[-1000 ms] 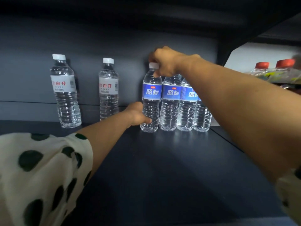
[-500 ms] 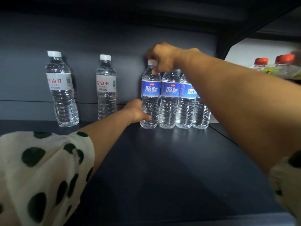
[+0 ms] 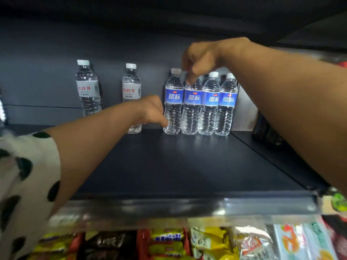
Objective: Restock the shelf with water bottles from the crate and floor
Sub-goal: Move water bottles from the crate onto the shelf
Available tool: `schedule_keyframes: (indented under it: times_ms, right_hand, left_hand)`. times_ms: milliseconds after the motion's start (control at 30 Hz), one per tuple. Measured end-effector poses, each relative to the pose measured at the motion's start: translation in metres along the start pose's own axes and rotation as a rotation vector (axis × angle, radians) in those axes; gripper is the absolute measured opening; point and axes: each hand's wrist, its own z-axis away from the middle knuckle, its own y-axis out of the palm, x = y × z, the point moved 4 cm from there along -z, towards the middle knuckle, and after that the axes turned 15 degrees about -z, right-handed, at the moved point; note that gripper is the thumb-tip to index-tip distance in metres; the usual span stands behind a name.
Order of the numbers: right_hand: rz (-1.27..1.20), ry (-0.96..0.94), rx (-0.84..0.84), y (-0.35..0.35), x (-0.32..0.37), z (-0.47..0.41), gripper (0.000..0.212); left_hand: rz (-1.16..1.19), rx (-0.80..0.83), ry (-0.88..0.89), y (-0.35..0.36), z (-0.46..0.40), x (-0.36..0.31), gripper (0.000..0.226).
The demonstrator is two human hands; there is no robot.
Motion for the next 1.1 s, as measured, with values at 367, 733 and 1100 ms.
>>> schedule_keyframes:
  times_ms: [367,733,1100]
  right_hand:
    - [-0.025,0.038,0.048,0.038,0.066,0.17,0.04]
    - [-0.091,0.12,0.158,0.177,0.173,0.341,0.049]
    - [-0.148,0.16,0.283,0.384,0.187,0.456,0.063]
  left_hand:
    - [0.038,-0.033,0.095,-0.03,0.161,-0.012,0.033]
    - [-0.246,0.142,0.231,0.057,0.344,0.03,0.032]
    - [-0.324,0.428,0.251,0.239,0.439,0.077,0.044]
